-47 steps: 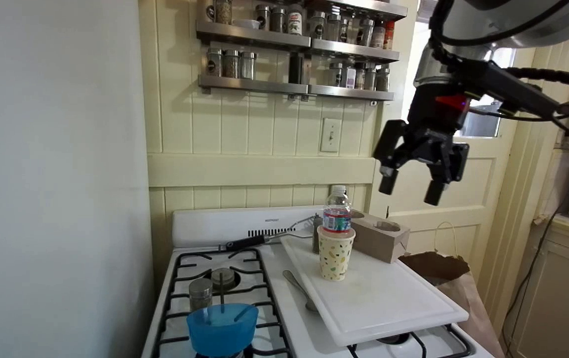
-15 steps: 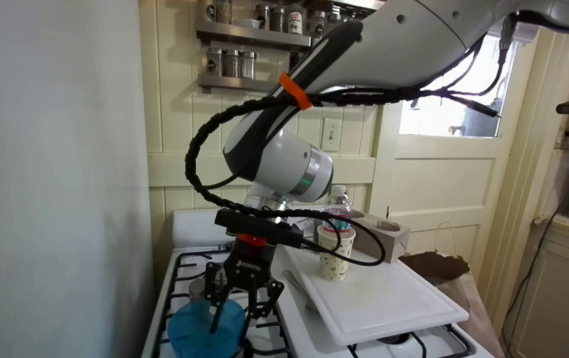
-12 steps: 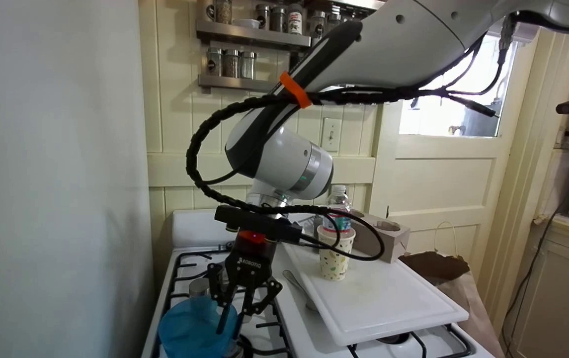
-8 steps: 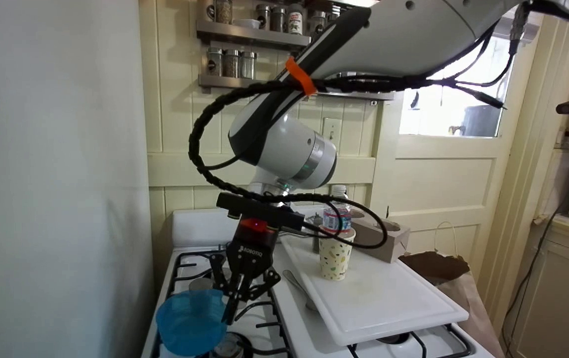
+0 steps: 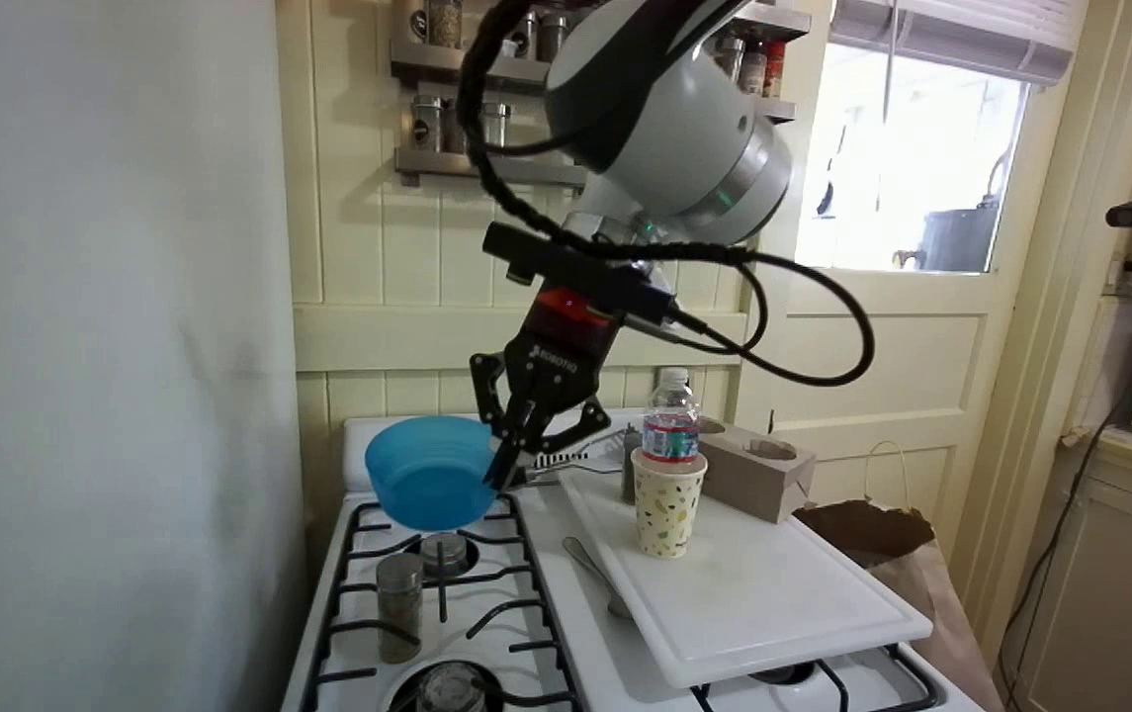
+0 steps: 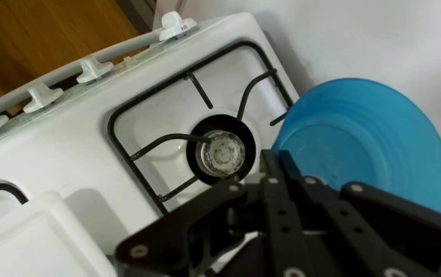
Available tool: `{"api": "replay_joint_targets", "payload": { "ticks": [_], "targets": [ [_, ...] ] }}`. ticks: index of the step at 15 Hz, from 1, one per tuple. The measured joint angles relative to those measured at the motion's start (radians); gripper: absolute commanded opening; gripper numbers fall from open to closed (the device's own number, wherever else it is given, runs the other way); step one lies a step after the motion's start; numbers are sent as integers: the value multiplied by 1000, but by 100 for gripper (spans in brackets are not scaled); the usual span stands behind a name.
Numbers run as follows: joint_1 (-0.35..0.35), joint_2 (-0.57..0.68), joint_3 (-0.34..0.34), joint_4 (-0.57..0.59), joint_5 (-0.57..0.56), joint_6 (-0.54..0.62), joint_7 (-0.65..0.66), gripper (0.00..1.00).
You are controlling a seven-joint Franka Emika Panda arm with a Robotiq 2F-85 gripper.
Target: Put the blue bowl on the grey bottle
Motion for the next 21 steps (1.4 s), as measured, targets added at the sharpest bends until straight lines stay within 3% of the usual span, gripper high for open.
{"api": "replay_joint_targets", "payload": {
  "ticks": [4, 8, 13, 18, 21],
  "targets": [
    [-26, -234, 5, -111, -30, 35, 164, 1],
    [-105, -414, 9, -172, -139, 35, 307, 1],
    [-121, -426, -11, -167, -117, 67, 335, 1],
    [-247, -421, -163, -164, -117, 77, 354, 1],
    [-311, -416, -204, -133, -116, 80, 399, 1]
  ]
}}
